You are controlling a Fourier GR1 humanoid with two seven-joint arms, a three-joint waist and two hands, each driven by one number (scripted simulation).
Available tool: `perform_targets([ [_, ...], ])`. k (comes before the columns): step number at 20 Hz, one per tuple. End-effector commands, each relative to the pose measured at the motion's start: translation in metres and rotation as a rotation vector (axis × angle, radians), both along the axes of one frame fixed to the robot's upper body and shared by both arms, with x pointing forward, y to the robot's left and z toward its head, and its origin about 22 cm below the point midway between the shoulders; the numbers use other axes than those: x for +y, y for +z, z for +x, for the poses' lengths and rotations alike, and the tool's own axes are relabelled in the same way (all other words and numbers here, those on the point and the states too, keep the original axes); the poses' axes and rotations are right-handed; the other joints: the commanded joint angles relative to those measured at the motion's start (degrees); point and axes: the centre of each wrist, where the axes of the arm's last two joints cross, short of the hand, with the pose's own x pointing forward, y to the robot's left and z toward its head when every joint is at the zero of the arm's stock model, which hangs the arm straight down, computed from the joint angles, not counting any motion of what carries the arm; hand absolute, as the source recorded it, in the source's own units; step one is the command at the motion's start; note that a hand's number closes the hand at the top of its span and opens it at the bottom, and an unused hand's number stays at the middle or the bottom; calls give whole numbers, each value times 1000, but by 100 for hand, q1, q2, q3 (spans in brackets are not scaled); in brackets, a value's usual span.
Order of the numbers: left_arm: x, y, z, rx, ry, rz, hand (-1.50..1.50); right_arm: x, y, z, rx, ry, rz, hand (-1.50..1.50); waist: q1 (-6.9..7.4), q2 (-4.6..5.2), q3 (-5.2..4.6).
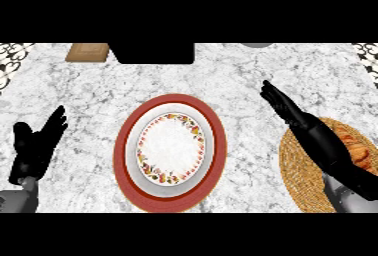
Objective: Pick the croissant from the placemat and place it in the plate
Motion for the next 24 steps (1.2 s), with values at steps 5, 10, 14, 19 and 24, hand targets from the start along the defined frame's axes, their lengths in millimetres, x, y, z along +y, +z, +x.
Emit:
perform_targets([
  [5,-31,84,36,-424,-212,31,0,-2,-34,-2,128,279,-200,150,-27,-111,-132],
  [10,-47,87,41,-442,-254,-33,0,-37,-43,-1,-110,-57,-820,150,-189,-134,-137],
  [14,-47,102,38,-478,-261,-22,0,-58,-127,-47,-4,-205,-442,-150,-191,-94,-109],
  [19,-67,95,37,-454,-261,-45,0,-80,-128,-44,-108,-194,-273,-150,-167,-107,-133],
  [24,-45,94,34,-444,-259,-51,0,-110,-55,-15,-233,-226,-426,-150,-175,-118,-145],
])
